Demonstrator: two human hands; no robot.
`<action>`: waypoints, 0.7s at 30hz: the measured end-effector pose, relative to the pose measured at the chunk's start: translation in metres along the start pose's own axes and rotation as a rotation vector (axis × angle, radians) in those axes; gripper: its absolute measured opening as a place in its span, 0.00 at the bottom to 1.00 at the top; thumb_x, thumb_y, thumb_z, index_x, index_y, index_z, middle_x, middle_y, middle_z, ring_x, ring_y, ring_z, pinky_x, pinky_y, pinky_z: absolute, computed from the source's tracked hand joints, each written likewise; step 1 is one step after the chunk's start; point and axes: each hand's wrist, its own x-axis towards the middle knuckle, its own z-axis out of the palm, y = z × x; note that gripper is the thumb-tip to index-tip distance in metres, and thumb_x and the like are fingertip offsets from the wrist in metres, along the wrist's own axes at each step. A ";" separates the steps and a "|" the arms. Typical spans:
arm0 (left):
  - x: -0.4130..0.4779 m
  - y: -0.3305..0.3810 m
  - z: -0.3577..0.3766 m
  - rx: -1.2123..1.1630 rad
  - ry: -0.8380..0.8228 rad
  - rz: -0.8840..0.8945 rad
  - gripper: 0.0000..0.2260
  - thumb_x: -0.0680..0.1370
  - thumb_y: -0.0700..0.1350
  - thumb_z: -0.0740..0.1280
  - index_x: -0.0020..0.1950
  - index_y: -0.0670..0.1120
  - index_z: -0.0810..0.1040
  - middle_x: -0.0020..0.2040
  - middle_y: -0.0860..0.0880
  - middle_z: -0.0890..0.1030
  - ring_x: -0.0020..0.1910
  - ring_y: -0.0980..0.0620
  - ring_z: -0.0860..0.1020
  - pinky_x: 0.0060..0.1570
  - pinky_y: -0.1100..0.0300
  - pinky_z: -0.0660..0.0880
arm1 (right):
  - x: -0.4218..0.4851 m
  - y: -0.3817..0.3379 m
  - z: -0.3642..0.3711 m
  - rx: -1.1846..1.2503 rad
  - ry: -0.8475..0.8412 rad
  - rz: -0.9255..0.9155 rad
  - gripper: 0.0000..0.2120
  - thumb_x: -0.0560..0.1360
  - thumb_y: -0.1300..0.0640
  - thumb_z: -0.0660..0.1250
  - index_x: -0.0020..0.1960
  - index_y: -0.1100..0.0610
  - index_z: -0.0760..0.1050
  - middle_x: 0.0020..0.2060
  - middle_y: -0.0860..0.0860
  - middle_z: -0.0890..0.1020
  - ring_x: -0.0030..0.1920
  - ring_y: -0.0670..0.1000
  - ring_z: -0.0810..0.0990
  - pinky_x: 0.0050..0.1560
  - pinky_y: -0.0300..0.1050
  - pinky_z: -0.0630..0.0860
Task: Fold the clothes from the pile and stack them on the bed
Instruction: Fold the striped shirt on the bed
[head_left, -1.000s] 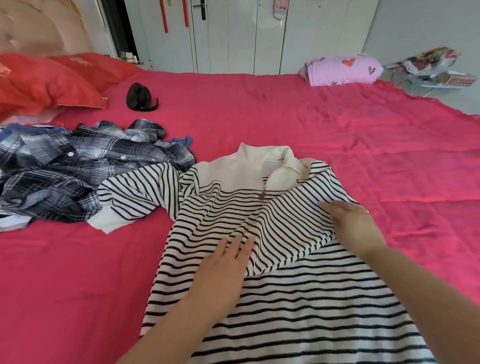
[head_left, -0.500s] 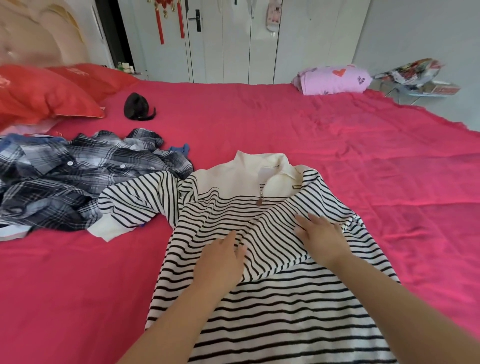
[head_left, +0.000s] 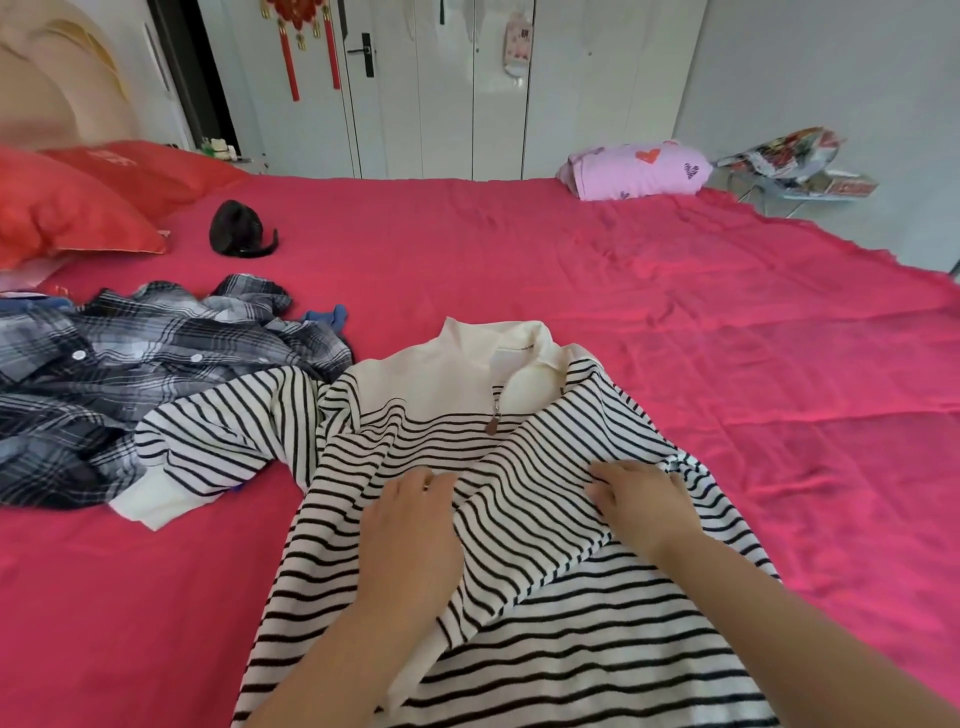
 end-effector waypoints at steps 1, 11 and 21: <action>0.009 0.007 0.000 -0.025 0.006 0.030 0.22 0.78 0.42 0.56 0.72 0.53 0.62 0.66 0.54 0.66 0.64 0.53 0.66 0.62 0.60 0.64 | 0.003 0.000 0.000 0.023 0.049 -0.011 0.18 0.80 0.48 0.52 0.68 0.48 0.67 0.65 0.48 0.72 0.65 0.52 0.68 0.69 0.52 0.61; 0.131 0.096 0.024 -0.123 -0.081 0.257 0.16 0.81 0.49 0.54 0.67 0.46 0.66 0.57 0.46 0.76 0.56 0.45 0.73 0.51 0.52 0.70 | 0.027 0.034 -0.014 0.173 0.429 0.107 0.29 0.67 0.66 0.50 0.66 0.54 0.71 0.61 0.54 0.76 0.61 0.59 0.72 0.60 0.55 0.68; 0.205 0.151 0.070 -0.200 -0.223 -0.037 0.26 0.79 0.47 0.58 0.75 0.46 0.54 0.64 0.47 0.74 0.61 0.45 0.73 0.52 0.55 0.69 | 0.035 0.069 0.010 0.152 0.363 0.008 0.28 0.69 0.68 0.57 0.66 0.49 0.72 0.63 0.47 0.76 0.58 0.54 0.74 0.58 0.48 0.72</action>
